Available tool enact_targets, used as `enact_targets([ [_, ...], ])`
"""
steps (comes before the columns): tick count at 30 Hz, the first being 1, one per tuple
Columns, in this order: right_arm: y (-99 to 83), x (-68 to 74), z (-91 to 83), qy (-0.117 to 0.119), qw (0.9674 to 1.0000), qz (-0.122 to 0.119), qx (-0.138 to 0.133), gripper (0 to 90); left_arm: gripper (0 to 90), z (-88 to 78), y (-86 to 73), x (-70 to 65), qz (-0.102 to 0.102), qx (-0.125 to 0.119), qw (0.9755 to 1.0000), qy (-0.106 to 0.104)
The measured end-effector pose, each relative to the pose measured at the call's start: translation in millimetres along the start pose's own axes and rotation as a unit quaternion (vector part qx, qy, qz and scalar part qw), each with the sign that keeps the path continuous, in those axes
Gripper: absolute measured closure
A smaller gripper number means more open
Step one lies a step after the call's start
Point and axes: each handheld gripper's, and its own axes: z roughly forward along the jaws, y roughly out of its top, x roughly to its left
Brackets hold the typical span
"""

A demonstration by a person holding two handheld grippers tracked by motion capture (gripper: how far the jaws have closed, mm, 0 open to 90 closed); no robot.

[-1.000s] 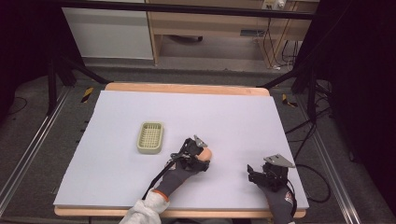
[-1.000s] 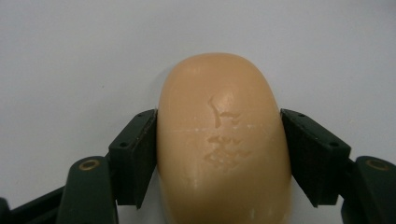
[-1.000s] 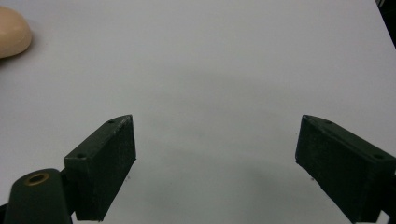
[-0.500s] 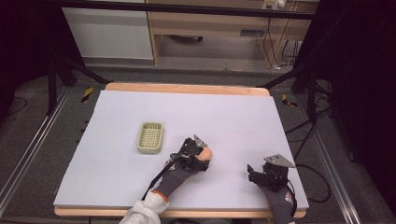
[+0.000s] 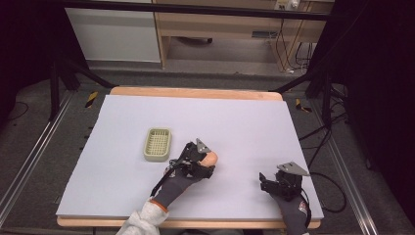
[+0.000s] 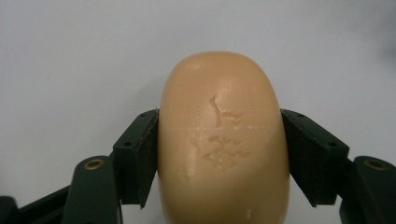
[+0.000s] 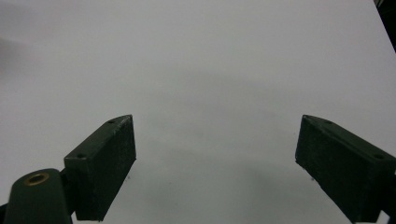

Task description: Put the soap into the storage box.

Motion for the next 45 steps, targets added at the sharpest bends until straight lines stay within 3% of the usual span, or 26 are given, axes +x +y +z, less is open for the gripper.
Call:
enact_targets([
  [31, -0.7, -0.5, 0.5, -0.002, 1.0, -0.001, 0.003, 12.6, 31.6, -48.7, -24.0, 42.3, -0.03, -0.025, 0.9987, 0.031],
  [43, -0.7, -0.6, -0.4, 0.0, 1.0, -0.001, 0.001, 12.6, 31.6, -64.9, -34.5, 67.1, -0.053, -0.033, 0.9963, 0.058],
  [45, -0.7, -0.2, -0.6, 0.001, 1.0, 0.0, 0.001, 12.6, 31.6, -69.2, -36.8, 74.1, -0.065, -0.039, 0.9949, 0.066],
])
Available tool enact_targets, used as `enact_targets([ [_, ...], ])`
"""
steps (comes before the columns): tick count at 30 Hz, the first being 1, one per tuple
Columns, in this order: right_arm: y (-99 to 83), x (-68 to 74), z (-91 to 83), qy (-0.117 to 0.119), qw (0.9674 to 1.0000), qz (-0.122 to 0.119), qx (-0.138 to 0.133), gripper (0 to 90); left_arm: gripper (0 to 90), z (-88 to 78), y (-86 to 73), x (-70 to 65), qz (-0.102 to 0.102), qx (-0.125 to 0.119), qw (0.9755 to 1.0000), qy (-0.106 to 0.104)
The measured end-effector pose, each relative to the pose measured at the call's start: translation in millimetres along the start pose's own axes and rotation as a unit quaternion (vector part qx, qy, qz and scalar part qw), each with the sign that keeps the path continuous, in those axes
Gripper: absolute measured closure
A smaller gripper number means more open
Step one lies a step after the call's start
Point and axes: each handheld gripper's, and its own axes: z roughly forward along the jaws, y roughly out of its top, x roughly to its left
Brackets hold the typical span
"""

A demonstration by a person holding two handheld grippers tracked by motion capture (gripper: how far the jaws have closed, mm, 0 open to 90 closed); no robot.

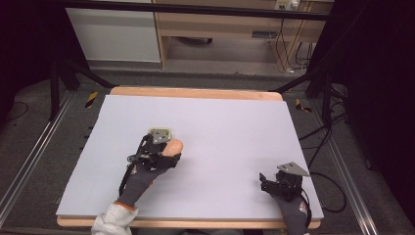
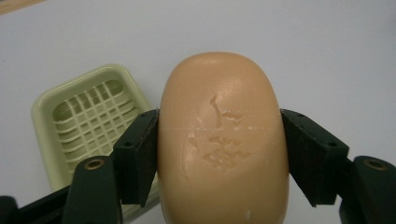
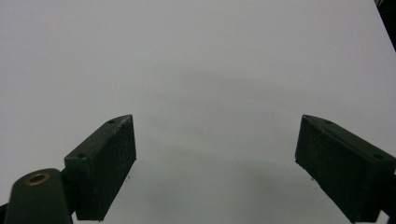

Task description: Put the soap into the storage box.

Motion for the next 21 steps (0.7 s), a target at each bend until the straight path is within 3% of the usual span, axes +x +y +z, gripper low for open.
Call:
enact_targets([
  [16, -0.1, -0.4, 1.4, 0.0, 1.0, -0.002, 0.003, 12.6, 31.6, -6.5, -0.7, 32.2, -0.037, -0.014, 0.9986, 0.034],
  [21, 0.2, 0.1, 1.7, -0.001, 1.0, -0.001, 0.003, 12.5, 31.6, -4.3, -1.3, 39.7, -0.04, -0.01, 0.9981, 0.046],
])
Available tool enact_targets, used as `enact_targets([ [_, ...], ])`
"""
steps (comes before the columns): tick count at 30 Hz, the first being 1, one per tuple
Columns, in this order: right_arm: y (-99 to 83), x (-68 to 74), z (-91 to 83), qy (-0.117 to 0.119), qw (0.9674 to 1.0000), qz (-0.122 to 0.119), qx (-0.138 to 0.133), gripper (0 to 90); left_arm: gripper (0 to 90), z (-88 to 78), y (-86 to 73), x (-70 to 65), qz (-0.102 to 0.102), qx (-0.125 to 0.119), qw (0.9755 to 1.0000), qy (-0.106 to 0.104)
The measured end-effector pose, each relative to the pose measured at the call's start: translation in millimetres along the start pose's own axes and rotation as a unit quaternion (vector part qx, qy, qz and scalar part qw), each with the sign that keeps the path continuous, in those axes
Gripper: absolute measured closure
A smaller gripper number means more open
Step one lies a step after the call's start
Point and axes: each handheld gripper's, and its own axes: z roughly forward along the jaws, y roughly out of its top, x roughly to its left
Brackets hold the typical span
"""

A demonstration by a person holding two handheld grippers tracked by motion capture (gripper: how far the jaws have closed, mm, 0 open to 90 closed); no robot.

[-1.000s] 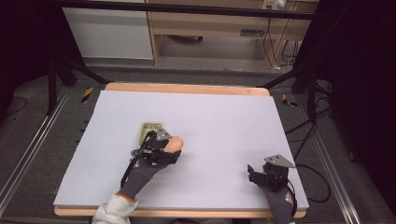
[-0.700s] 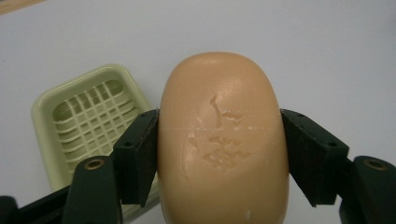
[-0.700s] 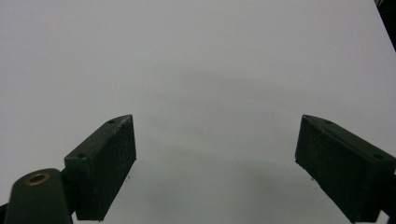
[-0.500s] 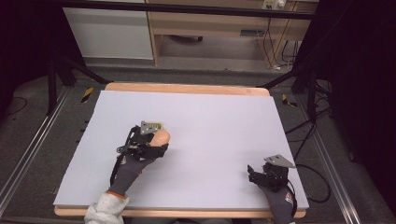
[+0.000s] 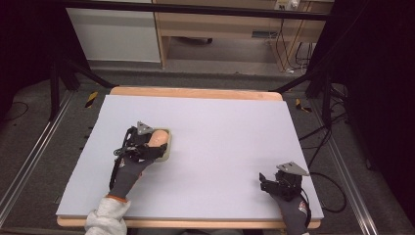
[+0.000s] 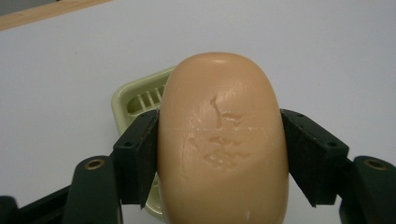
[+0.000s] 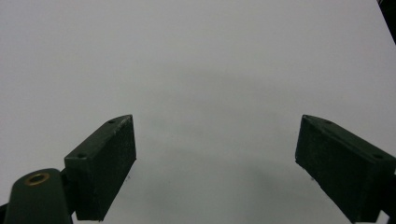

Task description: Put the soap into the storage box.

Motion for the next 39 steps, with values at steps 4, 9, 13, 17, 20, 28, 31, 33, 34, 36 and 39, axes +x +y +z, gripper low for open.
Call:
enact_targets([
  [4, 0.0, 0.0, 0.2, 0.0, 1.0, 0.0, 0.0, 12.6, 31.7, 3.5, 2.2, 4.7, -0.001, 0.003, 1.0, 0.009],
  [9, 0.0, 0.3, 0.2, 0.0, 1.0, 0.0, 0.0, 12.5, 31.7, 8.7, 3.6, 8.6, -0.008, 0.006, 0.9999, 0.011],
  [13, 0.1, 0.4, 0.6, 0.001, 1.0, 0.0, 0.001, 12.5, 31.7, 15.5, 4.4, 11.7, -0.013, 0.007, 0.9997, 0.018],
  [17, 0.1, 0.7, 0.6, 0.001, 1.0, -0.001, 0.001, 12.6, 31.6, 20.2, 4.5, 11.6, -0.012, 0.01, 0.9997, 0.02],
  [20, 0.1, 0.6, 0.9, 0.0, 1.0, -0.002, 0.001, 12.5, 31.7, 26.4, 4.8, 11.3, -0.014, 0.011, 0.9997, 0.02],
  [28, -0.1, 0.8, 1.2, 0.002, 1.0, -0.004, 0.002, 12.6, 31.7, 36.2, 1.6, 14.4, -0.016, 0.016, 0.9994, 0.026],
  [31, -0.1, 0.8, 1.2, 0.002, 1.0, -0.003, 0.002, 12.6, 31.7, 38.1, 0.8, 15.9, -0.018, 0.018, 0.9993, 0.026],
  [33, 0.0, 1.2, 1.2, 0.002, 1.0, -0.003, 0.001, 12.6, 31.7, 41.0, -0.3, 16.5, -0.018, 0.02, 0.9993, 0.027],
  [34, 0.0, 1.2, 1.3, 0.002, 1.0, -0.003, 0.002, 12.6, 31.7, 42.3, -0.7, 16.3, -0.02, 0.022, 0.9992, 0.026],
  [36, 0.0, 1.0, 1.4, 0.002, 1.0, -0.005, 0.003, 12.5, 31.7, 44.9, -1.7, 16.2, -0.017, 0.026, 0.9992, 0.026],
  [39, 0.1, 1.2, 1.3, 0.004, 1.0, -0.003, 0.001, 12.5, 31.7, 49.4, -3.9, 15.4, -0.016, 0.033, 0.9989, 0.029],
])
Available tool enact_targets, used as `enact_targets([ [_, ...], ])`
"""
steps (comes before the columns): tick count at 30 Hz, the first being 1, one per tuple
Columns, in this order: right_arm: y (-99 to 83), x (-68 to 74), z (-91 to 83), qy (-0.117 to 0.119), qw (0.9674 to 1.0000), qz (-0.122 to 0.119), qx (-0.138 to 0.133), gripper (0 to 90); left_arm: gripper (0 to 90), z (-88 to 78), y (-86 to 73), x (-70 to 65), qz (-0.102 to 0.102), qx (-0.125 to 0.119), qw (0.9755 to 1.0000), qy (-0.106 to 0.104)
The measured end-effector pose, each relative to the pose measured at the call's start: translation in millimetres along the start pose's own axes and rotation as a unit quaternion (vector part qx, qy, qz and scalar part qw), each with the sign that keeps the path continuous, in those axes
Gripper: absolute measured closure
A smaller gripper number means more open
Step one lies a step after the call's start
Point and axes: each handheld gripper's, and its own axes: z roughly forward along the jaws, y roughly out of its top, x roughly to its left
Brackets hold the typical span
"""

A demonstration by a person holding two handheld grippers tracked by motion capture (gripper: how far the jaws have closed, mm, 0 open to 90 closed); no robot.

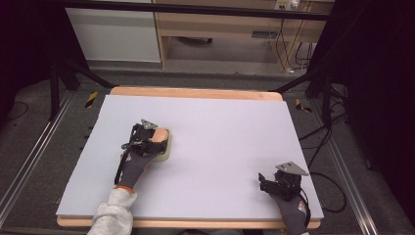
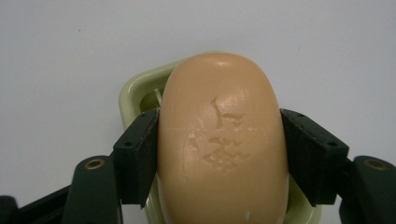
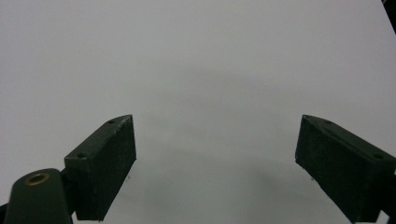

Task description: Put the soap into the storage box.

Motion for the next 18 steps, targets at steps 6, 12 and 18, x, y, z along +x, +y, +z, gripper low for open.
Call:
enact_targets([
  [6, 0.0, 0.0, -0.1, -0.001, 1.0, -0.001, 0.001, 12.5, 31.7, 3.8, -1.7, -0.5, 0.001, 0.005, 1.0, 0.002],
  [12, 0.0, 0.1, -0.1, -0.001, 1.0, -0.001, 0.001, 12.5, 31.6, 6.4, -2.9, -0.9, 0.001, 0.008, 0.9999, 0.007],
  [18, -0.1, -0.1, -0.1, -0.001, 1.0, -0.002, 0.001, 12.5, 31.5, 7.5, -3.7, -0.2, -0.004, 0.011, 0.9999, 0.01],
])
